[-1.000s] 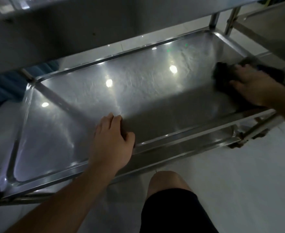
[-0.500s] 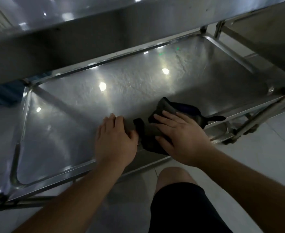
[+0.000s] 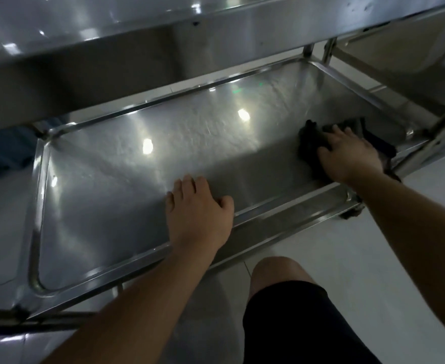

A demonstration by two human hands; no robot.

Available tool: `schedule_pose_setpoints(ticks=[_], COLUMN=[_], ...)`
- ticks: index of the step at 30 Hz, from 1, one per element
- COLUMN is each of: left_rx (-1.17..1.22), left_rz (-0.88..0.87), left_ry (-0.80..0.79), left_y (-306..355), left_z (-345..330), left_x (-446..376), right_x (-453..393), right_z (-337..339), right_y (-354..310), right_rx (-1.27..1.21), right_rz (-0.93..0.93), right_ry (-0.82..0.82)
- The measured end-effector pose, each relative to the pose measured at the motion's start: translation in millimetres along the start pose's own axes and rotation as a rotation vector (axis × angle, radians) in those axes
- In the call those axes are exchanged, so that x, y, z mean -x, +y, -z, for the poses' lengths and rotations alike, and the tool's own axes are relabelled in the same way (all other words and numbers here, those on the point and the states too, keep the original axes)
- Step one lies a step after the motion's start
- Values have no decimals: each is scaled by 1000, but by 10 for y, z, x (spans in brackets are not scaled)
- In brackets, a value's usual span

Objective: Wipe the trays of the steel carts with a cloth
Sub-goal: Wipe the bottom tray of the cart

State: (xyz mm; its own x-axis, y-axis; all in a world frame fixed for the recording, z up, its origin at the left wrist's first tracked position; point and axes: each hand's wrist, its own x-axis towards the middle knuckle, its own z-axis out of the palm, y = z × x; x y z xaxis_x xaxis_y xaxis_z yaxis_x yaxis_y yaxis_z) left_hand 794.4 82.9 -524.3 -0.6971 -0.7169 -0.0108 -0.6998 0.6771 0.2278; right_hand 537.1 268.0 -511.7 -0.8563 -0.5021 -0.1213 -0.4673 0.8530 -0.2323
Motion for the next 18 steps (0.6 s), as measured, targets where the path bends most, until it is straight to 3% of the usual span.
schedule_pose_setpoints(ticks=[6,18], left_rx=[16,22], left_rz=[-21,-52], left_ry=[-23,-67], left_y=[-25,-76], left_z=[38,60], left_x=[3,1], right_x=[523,483], right_z=[-401,-453], right_y=[-835,-830], right_rx=[6,66], right_rz=[273,272], right_ry=[34,23])
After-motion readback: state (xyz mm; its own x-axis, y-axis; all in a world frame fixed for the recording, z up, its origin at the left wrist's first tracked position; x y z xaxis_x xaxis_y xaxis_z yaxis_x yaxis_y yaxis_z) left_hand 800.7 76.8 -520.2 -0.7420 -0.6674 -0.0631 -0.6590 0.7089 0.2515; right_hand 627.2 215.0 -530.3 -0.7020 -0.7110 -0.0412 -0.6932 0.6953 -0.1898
